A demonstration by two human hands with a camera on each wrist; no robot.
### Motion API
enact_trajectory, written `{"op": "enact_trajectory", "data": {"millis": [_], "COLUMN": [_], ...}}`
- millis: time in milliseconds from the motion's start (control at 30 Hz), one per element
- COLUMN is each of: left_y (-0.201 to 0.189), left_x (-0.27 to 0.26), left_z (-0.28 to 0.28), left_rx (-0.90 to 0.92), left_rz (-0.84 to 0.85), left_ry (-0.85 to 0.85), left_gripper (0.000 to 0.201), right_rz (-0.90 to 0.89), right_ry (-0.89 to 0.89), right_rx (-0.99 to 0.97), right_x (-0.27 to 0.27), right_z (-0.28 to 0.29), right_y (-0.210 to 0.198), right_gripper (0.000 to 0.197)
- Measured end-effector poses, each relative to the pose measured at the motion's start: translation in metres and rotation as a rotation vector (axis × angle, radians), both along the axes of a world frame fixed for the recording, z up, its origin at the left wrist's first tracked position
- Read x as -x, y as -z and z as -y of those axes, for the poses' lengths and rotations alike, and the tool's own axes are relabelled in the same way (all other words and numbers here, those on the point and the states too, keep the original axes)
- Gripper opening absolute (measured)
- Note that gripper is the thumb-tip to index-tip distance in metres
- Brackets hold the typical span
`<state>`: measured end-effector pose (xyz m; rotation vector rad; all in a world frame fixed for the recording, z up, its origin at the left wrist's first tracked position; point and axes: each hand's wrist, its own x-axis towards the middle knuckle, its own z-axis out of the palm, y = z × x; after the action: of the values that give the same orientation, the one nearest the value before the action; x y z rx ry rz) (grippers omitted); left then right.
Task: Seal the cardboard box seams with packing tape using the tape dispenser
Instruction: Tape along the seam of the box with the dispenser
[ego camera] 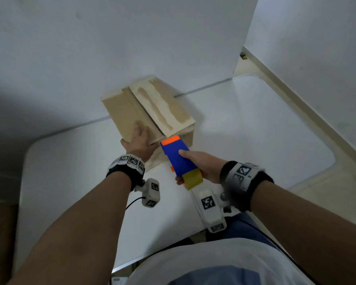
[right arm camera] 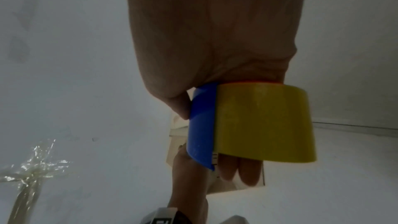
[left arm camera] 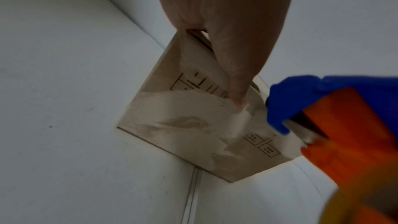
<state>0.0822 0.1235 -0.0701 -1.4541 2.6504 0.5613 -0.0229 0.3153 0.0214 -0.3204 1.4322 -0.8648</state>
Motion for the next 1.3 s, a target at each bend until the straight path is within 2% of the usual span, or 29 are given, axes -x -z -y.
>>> {"op": "enact_trajectory", "data": {"millis": [167, 300, 533, 700, 933, 1133, 1200, 1300], "left_y": [-0.002, -0.003, -0.007, -0.009, -0.012, -0.016, -0.018, -0.014], "left_x": [0.003, 0.004, 0.004, 0.001, 0.0, -0.013, -0.015, -0.007], "left_z": [0.001, 0.002, -0.001, -0.001, 0.001, 0.011, 0.011, 0.012], "left_rx": [0.01, 0.007, -0.001, -0.023, -0.043, -0.097, 0.026, 0.158], "left_rz": [0.034, 0.038, 0.03, 0.013, 0.022, 0.021, 0.028, 0.03], "left_ry": [0.011, 0.001, -0.009, -0.018, 0.016, 0.145, 0.236, 0.485], "left_gripper": [0.071, 0.069, 0.073, 0.084, 0.086, 0.098, 0.096, 0.08], "right_rz": [0.076, 0.117, 0.105, 0.006, -0.014, -0.005, -0.001, -0.003], "right_ry": [-0.01, -0.029, -0.001, -0.016, 0.026, -0.011, -0.008, 0.011], "right_rx": [0.028, -0.034, -0.029, -0.135, -0.162, -0.168, -0.171, -0.197], "right_x": [0.009, 0.002, 0.006, -0.002, 0.002, 0.0, 0.001, 0.0], "right_z": [-0.009, -0.023, -0.023, -0.008, 0.014, 0.033, 0.04, 0.047], "right_y": [-0.004, -0.002, -0.004, 0.011, 0.016, 0.015, 0.016, 0.014], "right_gripper": [0.048, 0.041, 0.04, 0.055, 0.043, 0.04, 0.042, 0.049]}}
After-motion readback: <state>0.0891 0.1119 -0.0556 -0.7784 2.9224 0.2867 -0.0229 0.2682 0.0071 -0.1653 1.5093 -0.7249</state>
